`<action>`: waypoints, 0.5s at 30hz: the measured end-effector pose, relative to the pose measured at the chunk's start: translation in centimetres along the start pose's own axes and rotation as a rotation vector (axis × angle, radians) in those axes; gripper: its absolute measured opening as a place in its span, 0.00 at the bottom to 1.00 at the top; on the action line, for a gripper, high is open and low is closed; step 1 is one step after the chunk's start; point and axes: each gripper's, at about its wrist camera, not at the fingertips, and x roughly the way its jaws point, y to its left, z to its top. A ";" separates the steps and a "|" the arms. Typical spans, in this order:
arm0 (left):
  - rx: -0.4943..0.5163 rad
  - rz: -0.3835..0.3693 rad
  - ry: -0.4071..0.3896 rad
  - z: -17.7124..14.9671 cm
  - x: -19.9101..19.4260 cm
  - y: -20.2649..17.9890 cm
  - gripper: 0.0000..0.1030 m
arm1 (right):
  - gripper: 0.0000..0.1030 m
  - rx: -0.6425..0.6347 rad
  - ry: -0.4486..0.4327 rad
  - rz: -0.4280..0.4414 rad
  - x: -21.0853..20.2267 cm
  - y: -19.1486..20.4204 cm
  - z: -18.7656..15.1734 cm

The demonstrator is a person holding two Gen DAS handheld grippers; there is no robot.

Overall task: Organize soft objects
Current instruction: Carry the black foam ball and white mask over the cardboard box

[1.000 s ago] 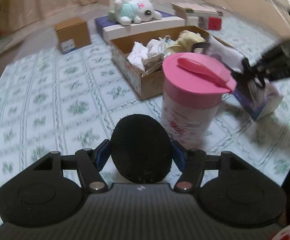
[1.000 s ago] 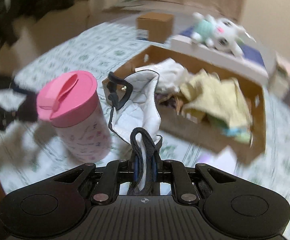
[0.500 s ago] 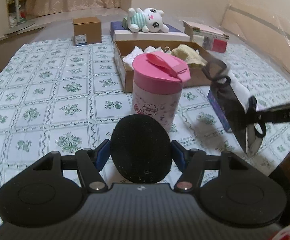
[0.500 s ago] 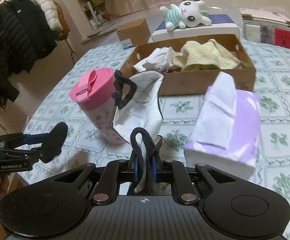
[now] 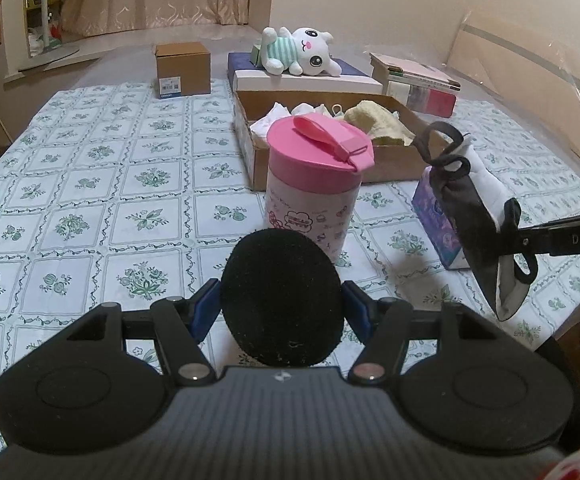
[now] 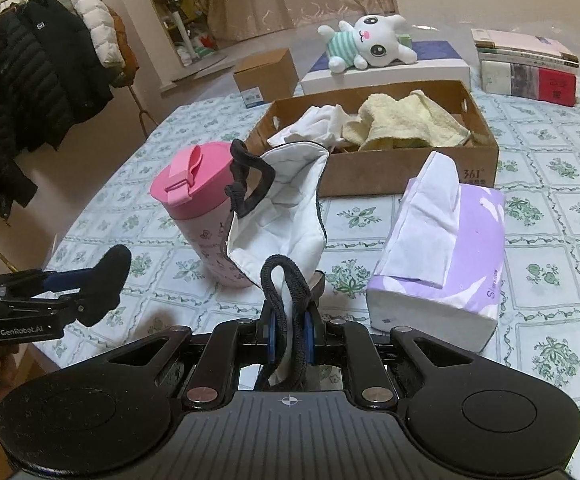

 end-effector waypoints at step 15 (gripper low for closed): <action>0.075 -0.028 0.015 1.0 0.2 5.2 0.60 | 0.13 0.021 -0.033 -0.057 -0.5 0.4 1.2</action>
